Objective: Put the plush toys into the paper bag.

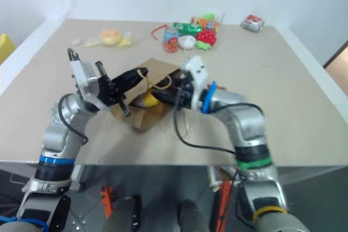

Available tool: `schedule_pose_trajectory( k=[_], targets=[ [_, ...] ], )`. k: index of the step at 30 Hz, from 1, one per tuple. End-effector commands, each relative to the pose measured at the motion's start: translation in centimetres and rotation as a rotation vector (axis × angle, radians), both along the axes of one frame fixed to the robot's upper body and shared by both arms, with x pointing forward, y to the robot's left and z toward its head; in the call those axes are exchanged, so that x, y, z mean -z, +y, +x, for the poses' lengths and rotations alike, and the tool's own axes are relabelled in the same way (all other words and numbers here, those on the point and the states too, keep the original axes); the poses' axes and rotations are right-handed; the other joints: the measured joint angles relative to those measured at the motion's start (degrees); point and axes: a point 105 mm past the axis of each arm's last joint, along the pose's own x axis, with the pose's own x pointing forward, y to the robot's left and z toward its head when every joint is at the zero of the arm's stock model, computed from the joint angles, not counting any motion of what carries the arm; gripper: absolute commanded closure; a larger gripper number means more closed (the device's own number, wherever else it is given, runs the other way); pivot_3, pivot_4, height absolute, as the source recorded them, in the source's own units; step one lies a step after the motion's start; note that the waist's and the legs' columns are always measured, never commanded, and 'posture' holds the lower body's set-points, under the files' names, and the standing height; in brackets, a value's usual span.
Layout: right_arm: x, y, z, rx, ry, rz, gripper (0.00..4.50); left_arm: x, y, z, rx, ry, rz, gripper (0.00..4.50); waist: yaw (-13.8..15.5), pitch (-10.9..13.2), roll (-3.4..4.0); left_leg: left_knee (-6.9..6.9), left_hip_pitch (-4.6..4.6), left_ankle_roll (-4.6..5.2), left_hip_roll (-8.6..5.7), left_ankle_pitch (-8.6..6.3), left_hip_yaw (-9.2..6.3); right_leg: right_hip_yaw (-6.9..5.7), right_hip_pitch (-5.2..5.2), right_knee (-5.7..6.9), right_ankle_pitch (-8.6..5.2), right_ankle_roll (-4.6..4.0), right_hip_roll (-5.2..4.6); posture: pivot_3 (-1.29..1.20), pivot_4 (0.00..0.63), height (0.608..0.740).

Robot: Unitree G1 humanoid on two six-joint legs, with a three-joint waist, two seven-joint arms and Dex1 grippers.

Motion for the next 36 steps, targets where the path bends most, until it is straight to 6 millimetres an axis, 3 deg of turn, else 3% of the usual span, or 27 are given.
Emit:
schedule_pose_trajectory(
  k=[1,5,8,11,15,18,24,30,33,34,36],
  targets=[
    [-1.7,-2.3,-1.2,-0.009,-0.062,0.015,0.56,-1.1,0.0,-0.4,0.003,-0.054,-0.007,4.5,0.0,0.0,0.0,0.0,0.0,0.0,0.0,0.0,0.0,0.0,-0.01,0.0,-0.01,0.01,0.0,0.0,0.15,0.74],
    [-1.8,-7.1,2.6,0.279,-0.125,-0.088,0.56,-1.1,0.0,-0.4,0.004,-0.053,-0.007,4.5,-0.3,0.0,0.0,0.02,0.05,0.0,0.01,0.0,0.0,0.0,-0.05,0.0,-0.06,-0.07,0.03,0.0,0.15,0.74],
    [-1.1,-8.7,5.0,0.421,-0.158,-0.188,0.56,-1.1,0.0,-0.4,0.005,-0.052,-0.006,4.5,-0.4,0.0,0.0,0.06,0.1,0.0,0.01,0.0,0.02,0.02,-0.07,0.0,0.0,-0.24,0.02,0.0,0.15,0.74],
    [0.6,-9.1,7.2,0.502,-0.165,-0.301,0.56,-1.1,0.0,-0.4,0.006,-0.054,-0.007,4.5,-0.4,0.0,0.0,0.07,0.16,0.01,0.0,0.01,0.03,0.05,-0.09,0.0,0.1,-0.28,0.03,0.0,0.15,0.74],
    [1.8,-9.2,8.4,0.524,-0.154,-0.352,0.56,-1.1,0.0,-0.4,0.005,-0.056,-0.008,4.5,-0.4,0.0,0.0,0.07,0.12,0.03,0.0,0.03,0.04,0.07,-0.08,0.0,0.04,-0.19,0.04,0.0,0.15,0.74],
    [3.8,-10.8,9.8,0.617,-0.101,-0.456,0.56,-1.1,0.2,-0.5,0.0,-0.058,-0.008,4.5,-0.3,0.0,0.0,0.06,0.05,0.04,-0.07,0.04,0.05,0.19,-0.08,0.0,0.11,0.13,0.04,0.0,0.15,0.74],
    [5.5,-12.1,10.7,0.672,-0.065,-0.549,0.56,-1.2,0.4,-0.5,-0.01,-0.06,-0.008,4.5,-0.2,0.0,0.0,-0.04,0.02,0.01,-0.11,0.01,0.02,0.18,-0.1,0.0,0.06,0.04,0.03,0.0,0.15,0.74],
    [5.5,-12.2,10.3,0.644,-0.061,-0.533,3.02,-1.2,0.4,-0.5,-0.013,-0.058,-0.009,4.5,-0.2,0.0,0.01,0.02,0.03,0.01,-0.11,0.01,0.0,0.16,-0.07,0.0,0.05,0.16,0.03,0.0,0.15,0.74],
    [5.4,-12.2,9.8,0.623,-0.058,-0.521,4.04,-1.1,0.4,-0.5,-0.012,-0.057,-0.009,4.5,-0.2,0.0,0.01,0.04,0.03,0.01,-0.11,0.02,0.0,0.15,-0.06,0.0,0.06,0.19,0.03,0.0,0.15,0.74],
    [5.3,-12.2,9.7,0.622,-0.057,-0.517,4.32,-1.1,0.3,-0.5,-0.011,-0.057,-0.01,4.5,-0.2,0.0,0.01,0.04,0.03,0.01,-0.11,0.02,0.0,0.15,-0.05,0.0,0.06,0.19,0.03,0.0,0.15,0.74],
    [5.1,-12.5,9.6,0.631,-0.061,-0.506,4.48,-1.1,0.3,-0.5,-0.008,-0.056,-0.01,4.5,-0.2,0.0,0.01,0.05,0.03,0.02,-0.11,0.02,0.0,0.16,-0.05,0.0,0.06,0.19,0.03,0.0,0.15,0.74]
  ],
)
